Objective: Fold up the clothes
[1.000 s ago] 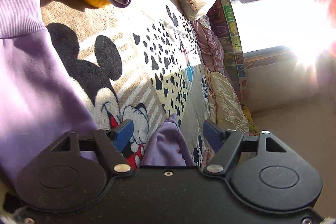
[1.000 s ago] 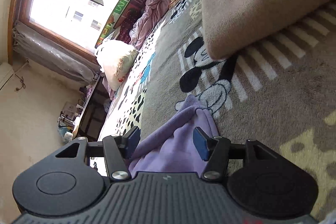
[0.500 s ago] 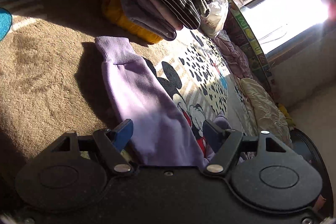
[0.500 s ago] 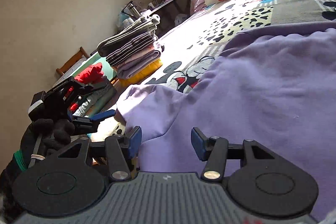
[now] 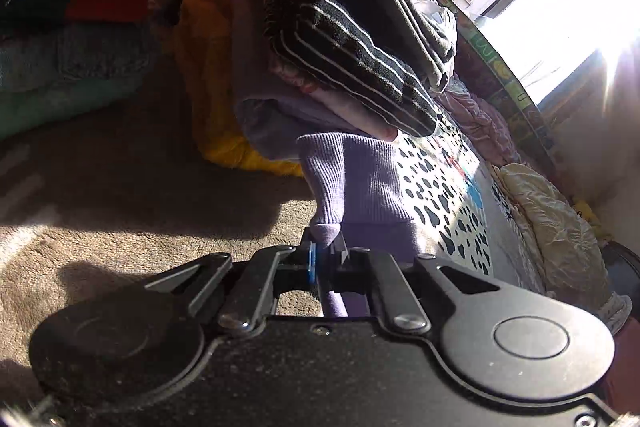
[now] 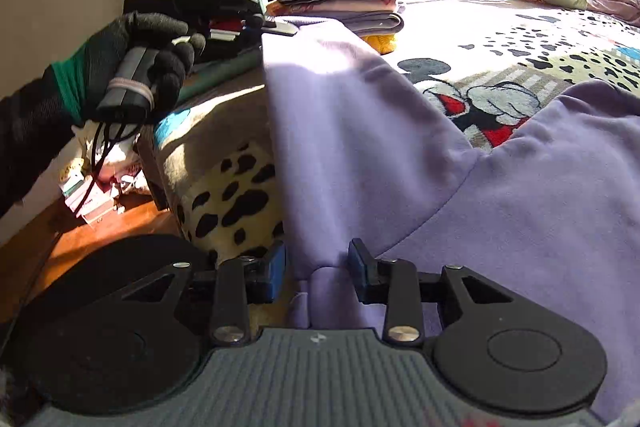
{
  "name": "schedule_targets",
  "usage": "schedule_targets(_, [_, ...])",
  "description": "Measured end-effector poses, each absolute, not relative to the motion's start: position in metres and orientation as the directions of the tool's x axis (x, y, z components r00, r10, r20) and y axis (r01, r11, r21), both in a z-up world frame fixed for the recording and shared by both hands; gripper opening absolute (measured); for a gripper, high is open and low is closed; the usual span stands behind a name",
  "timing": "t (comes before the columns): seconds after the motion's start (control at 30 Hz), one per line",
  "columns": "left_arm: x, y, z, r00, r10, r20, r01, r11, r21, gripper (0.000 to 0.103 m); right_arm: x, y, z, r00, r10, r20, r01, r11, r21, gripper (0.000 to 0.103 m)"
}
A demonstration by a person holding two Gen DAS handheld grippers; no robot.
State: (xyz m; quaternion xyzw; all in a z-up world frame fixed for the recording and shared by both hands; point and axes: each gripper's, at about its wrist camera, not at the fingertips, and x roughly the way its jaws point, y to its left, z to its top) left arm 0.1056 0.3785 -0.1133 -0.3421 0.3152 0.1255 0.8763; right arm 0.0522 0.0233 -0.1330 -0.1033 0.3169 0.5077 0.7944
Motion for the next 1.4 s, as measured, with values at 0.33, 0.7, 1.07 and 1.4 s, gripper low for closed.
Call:
schedule_targets(0.33, [0.042,0.350,-0.094,0.866,0.031,-0.499,-0.360,0.733,-0.577,0.047,0.009,0.010,-0.115,0.378,0.750,-0.543,-0.884,0.467,0.031,0.041])
schedule_targets(0.7, [0.033,0.204,-0.074,0.797,-0.298,-0.525,-0.038,0.843,-0.537,0.051,-0.006,-0.063,-0.102,0.392,0.776,-0.494,-0.765,0.574,0.293,0.049])
schedule_targets(1.07, [0.040,0.027,-0.107,0.624,-0.533,-0.571,0.248,0.828,-0.502,0.053,-0.006,-0.324,-0.136,0.763,0.466,-0.448,0.045,0.653,0.756,0.054])
schedule_targets(1.4, [0.012,-0.053,-0.114,0.622,-0.487,-0.614,0.458,0.862,-0.220,0.053,0.000,-0.347,-0.175,0.788,0.404,-0.465,0.134,0.625,0.769,0.054])
